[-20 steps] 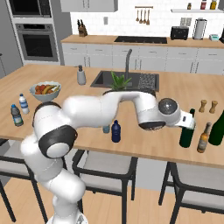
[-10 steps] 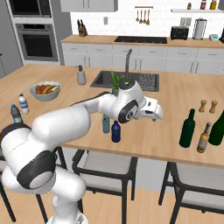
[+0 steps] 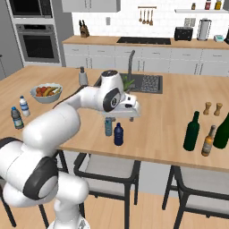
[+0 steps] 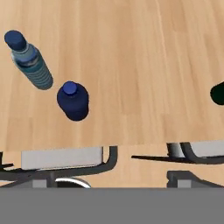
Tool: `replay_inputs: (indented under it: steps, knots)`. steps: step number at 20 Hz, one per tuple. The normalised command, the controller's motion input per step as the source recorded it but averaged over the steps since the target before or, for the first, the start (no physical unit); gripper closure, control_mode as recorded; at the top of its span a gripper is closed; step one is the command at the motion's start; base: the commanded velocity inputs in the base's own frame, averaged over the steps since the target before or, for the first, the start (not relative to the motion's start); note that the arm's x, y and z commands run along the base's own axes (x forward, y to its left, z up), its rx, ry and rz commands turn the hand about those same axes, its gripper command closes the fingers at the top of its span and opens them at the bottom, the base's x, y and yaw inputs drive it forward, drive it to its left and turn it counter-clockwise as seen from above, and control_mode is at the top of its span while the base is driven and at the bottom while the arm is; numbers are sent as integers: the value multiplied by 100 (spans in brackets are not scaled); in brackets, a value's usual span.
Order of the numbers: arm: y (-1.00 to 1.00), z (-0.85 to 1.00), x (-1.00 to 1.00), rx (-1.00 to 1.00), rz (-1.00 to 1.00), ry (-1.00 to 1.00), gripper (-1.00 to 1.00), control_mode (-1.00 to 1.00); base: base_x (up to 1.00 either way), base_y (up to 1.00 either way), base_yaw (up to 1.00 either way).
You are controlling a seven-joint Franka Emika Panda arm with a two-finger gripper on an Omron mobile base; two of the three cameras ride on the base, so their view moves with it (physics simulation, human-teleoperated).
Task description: Move the plastic bottles in the middle to the plastics group, and the glass bottles in the middle to the glass group.
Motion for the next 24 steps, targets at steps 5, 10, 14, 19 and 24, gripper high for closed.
replay_inputs:
  steps: [5, 10, 14, 19, 24]
  knots:
    - [50, -44, 3, 18, 33, 0, -100, -100, 0, 0, 0]
    - [6, -23, 8, -2, 7, 1, -100, -100, 0, 0, 0]
    - [3, -18, 36, -1, 0, 0, -100, -100, 0, 0, 0]
    - [5, -39, 39, 0, 0, 0, -100, -100, 0, 0, 0]
    - [0, -29, 42, 0, 0, 0, -100, -100, 0, 0, 0]
